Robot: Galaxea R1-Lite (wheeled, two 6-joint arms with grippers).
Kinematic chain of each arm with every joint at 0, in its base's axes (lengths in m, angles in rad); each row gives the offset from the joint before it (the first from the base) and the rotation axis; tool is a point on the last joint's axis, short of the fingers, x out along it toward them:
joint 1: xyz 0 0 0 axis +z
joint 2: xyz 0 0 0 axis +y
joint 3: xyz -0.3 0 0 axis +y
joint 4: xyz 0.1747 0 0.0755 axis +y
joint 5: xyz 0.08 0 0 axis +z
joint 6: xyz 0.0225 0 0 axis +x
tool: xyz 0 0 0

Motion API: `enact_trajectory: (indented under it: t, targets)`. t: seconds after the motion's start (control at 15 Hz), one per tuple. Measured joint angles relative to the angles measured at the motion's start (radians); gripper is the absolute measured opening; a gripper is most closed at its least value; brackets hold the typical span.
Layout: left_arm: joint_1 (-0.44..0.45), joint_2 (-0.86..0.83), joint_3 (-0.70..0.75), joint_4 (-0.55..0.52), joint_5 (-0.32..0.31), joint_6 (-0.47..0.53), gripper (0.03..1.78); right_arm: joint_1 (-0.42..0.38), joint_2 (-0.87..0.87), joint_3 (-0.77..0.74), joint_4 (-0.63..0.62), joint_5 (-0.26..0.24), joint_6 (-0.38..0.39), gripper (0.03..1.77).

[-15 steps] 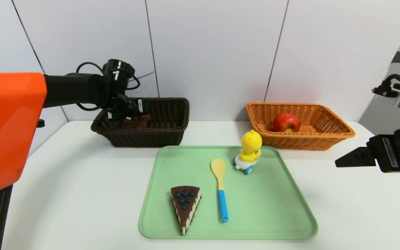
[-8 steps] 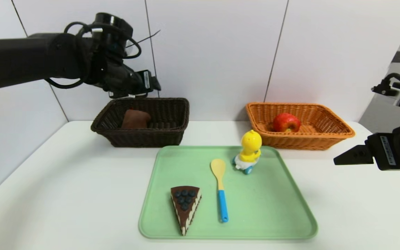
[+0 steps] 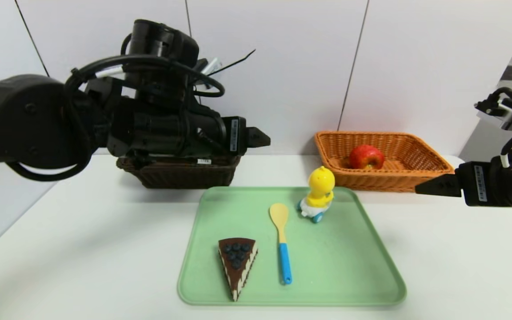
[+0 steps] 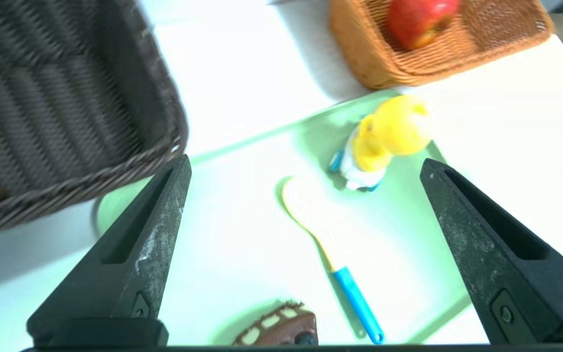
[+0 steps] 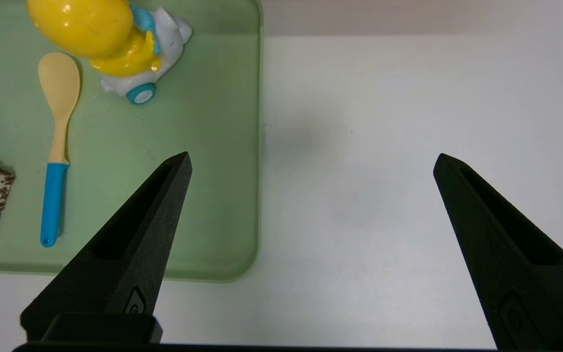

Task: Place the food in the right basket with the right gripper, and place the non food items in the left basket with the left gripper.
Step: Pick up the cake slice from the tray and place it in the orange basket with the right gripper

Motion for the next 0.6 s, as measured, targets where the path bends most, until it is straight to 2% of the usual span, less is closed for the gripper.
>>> enact_trajectory:
  t: [0.07,0.13,0.2,0.4,0.6]
  targets:
    - [-0.018,-0.021,0.060,-0.081,-0.002,0.030,1.67,-0.001,-0.006,0.012,-0.001,0.000,0.000,1.71]
    - [-0.032,-0.040,0.090,-0.111,-0.002,0.044,1.67,-0.002,-0.010,0.021,-0.001,0.001,-0.001,1.71]
    - [-0.044,-0.058,0.101,-0.092,-0.002,0.048,1.67,-0.002,-0.012,0.025,-0.001,0.003,-0.001,1.71]
    - [-0.082,-0.111,0.068,0.175,0.020,0.047,1.67,0.036,-0.008,0.004,0.011,-0.004,0.004,1.71]
    - [-0.095,-0.188,0.037,0.466,0.131,-0.003,1.69,0.143,0.036,-0.099,0.091,-0.070,0.098,1.71]
